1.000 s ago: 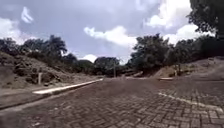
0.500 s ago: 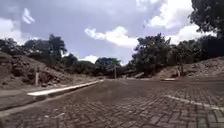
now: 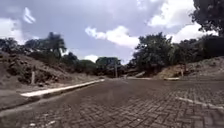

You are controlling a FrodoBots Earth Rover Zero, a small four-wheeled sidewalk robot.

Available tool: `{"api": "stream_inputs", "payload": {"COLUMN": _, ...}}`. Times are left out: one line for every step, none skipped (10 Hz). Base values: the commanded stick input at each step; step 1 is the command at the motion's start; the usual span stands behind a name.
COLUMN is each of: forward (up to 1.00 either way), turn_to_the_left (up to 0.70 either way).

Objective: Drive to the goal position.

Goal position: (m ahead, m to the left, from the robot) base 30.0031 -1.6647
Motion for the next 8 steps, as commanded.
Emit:
{"api": "stream_inputs", "payload": {"forward": 0.70, "turn_to_the_left": 0.00}}
{"api": "stream_inputs", "payload": {"forward": 0.70, "turn_to_the_left": 0.00}}
{"api": "stream_inputs", "payload": {"forward": 0.70, "turn_to_the_left": 0.00}}
{"api": "stream_inputs", "payload": {"forward": 0.70, "turn_to_the_left": 0.00}}
{"api": "stream_inputs", "payload": {"forward": 0.70, "turn_to_the_left": 0.00}}
{"api": "stream_inputs", "payload": {"forward": 0.70, "turn_to_the_left": 0.00}}
{"api": "stream_inputs", "payload": {"forward": 0.70, "turn_to_the_left": 0.00}}
{"api": "stream_inputs", "payload": {"forward": 0.70, "turn_to_the_left": 0.00}}
